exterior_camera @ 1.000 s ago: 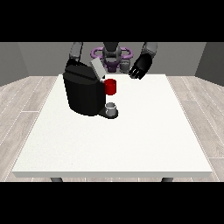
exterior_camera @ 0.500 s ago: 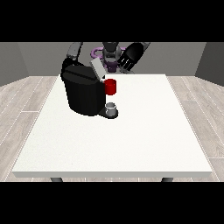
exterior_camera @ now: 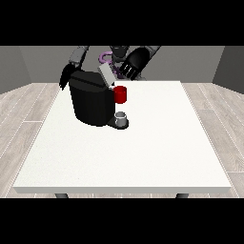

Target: Insert the coffee pod into the coffee machine and close the lid

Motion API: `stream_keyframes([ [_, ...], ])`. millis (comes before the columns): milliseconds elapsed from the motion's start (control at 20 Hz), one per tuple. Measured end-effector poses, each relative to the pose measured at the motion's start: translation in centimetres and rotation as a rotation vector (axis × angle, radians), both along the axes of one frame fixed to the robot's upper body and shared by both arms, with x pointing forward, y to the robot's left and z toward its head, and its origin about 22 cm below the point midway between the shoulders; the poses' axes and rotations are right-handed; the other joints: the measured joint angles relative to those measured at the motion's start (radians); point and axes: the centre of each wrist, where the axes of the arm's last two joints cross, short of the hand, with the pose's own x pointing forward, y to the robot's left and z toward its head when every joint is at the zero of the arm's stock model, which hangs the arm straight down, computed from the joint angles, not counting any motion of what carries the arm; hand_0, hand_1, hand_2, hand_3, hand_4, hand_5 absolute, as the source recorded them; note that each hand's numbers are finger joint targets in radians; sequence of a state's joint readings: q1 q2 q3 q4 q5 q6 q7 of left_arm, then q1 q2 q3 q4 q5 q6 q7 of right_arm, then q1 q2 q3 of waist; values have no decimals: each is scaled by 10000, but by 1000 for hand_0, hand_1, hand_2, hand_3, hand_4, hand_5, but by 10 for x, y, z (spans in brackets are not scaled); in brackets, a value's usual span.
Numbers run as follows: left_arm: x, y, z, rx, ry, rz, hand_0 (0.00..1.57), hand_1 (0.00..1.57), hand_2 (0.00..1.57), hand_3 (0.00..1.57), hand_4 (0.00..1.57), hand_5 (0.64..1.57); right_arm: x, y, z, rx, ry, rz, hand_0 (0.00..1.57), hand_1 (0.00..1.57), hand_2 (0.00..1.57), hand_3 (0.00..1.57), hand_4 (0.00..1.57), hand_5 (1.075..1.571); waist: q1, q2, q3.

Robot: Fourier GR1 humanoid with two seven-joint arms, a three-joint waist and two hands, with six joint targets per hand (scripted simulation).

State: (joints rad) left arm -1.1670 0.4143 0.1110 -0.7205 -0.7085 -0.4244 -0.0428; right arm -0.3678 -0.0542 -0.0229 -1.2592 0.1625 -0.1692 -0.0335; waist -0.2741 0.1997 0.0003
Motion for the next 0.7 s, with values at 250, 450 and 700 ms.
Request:
stream_keyframes([
  [250,1,0,9,73,-152,-102,1195,1195,1286,1247,487,1571,7,-1,13,-6,-185,-155,0,0,0,0,100,1571,-67,302,-2],
  [450,2,-3,25,147,-398,-67,1175,1175,1242,1216,464,1571,14,-4,20,-81,-489,-170,0,0,0,0,0,1571,-109,737,1],
  [700,4,-6,21,177,-202,-146,1239,1239,1286,1222,429,1571,17,-3,24,-68,-387,-274,0,0,0,0,131,1571,-79,766,0],
])
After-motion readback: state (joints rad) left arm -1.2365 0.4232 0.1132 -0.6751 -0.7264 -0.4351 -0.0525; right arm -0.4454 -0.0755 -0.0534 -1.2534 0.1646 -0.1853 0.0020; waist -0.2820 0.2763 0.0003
